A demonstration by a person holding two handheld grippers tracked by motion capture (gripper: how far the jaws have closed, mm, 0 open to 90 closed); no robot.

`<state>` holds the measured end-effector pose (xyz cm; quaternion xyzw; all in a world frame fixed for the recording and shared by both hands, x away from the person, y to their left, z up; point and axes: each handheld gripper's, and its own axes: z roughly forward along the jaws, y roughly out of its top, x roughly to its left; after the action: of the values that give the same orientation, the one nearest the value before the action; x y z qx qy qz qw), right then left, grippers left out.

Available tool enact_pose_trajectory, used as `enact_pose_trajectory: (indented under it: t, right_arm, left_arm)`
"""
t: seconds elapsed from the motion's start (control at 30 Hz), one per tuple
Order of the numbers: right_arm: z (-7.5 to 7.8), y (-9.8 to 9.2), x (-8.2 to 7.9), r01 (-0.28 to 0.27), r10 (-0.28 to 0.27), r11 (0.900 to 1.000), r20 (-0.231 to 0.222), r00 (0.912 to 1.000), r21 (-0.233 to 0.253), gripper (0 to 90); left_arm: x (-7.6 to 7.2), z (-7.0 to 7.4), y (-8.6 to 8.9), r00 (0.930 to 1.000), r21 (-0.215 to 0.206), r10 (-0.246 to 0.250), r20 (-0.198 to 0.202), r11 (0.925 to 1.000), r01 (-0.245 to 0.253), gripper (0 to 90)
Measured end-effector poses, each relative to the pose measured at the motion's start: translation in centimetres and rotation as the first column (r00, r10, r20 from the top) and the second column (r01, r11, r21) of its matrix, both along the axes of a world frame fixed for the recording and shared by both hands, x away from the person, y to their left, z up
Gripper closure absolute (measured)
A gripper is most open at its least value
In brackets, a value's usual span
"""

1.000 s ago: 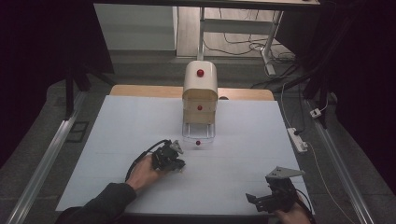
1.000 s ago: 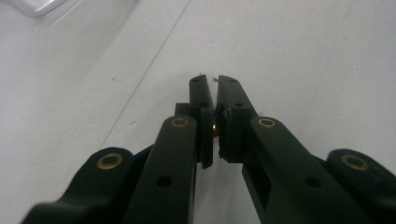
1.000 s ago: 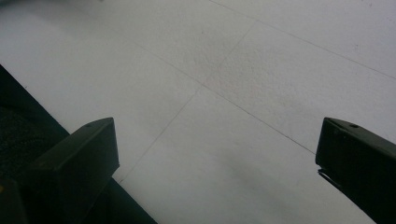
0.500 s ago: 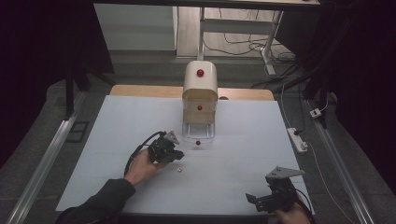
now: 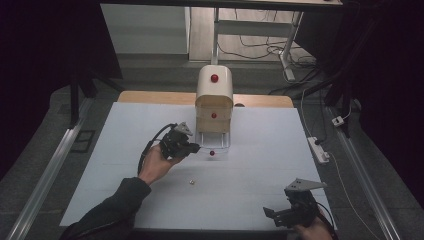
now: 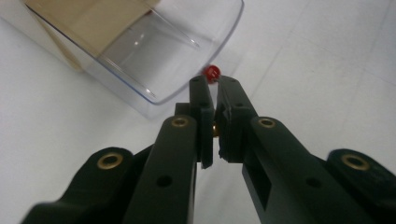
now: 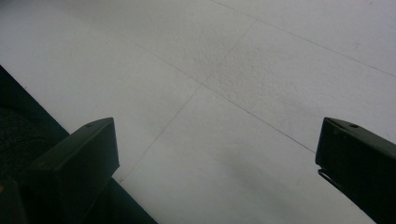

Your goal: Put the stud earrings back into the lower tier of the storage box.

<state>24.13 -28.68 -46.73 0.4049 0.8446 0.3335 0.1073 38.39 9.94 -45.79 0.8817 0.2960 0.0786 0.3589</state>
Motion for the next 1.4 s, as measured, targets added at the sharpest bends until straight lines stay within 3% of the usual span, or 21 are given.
enact_pose_trajectory:
  t: [0.27,0.43,0.7,0.9,0.93,1.03,1.17,1.23,1.4]
  right_arm:
    - [0.0,0.0,0.0,-0.002,0.002,1.0,-0.001,1.0,-0.002,0.0]
    - [0.0,0.1,0.0,-0.003,0.002,1.0,-0.003,1.0,-0.002,0.0]
    - [0.0,0.1,0.0,-0.002,0.002,1.0,-0.007,1.0,-0.004,0.0]
    - [-0.1,0.1,0.0,-0.002,0.002,1.0,-0.008,1.0,-0.005,0.0]
    - [-0.1,0.1,0.0,-0.002,0.002,1.0,-0.008,1.0,-0.005,0.0]
    - [-0.1,0.1,-0.1,-0.004,0.004,1.0,-0.007,1.0,-0.009,0.0]
    - [-0.1,0.1,0.0,-0.006,0.006,1.0,-0.005,1.0,-0.011,0.0]
    - [-0.1,0.1,0.0,-0.007,0.007,1.0,-0.006,1.0,-0.013,0.0]
    - [-0.1,0.2,0.0,-0.007,0.007,1.0,-0.006,1.0,-0.017,0.0]
  left_arm:
    - [1.6,0.7,-0.3,0.9994,-0.017,0.033,0.004,0.9993,-0.033,84.6]
    - [2.6,0.8,-0.9,0.9989,0.003,0.043,0.017,0.999,-0.044,84.4]
    - [4.1,-0.6,-1.6,0.9979,0.028,0.065,-0.003,0.9975,-0.065,82.1]
    - [4.2,-0.7,-1.6,0.9969,0.026,0.079,0.003,0.9966,-0.079,63.1]
    - [4.1,-0.6,-1.5,0.9969,0.023,0.079,0.002,0.9966,-0.079,63.1]
    - [3.9,-0.1,-1.3,0.9972,0.013,0.074,-0.002,0.9971,-0.074,48.0]
    - [3.2,-0.1,-0.8,0.9968,-0.017,0.076,-0.024,0.9969,-0.077,35.8]
    - [2.8,-0.3,-0.5,0.9971,-0.02,0.07,-0.029,0.9973,-0.071,22.6]
    - [1.7,-1.1,0.2,0.9971,-0.021,0.065,-0.04,0.9976,-0.066,9.1]
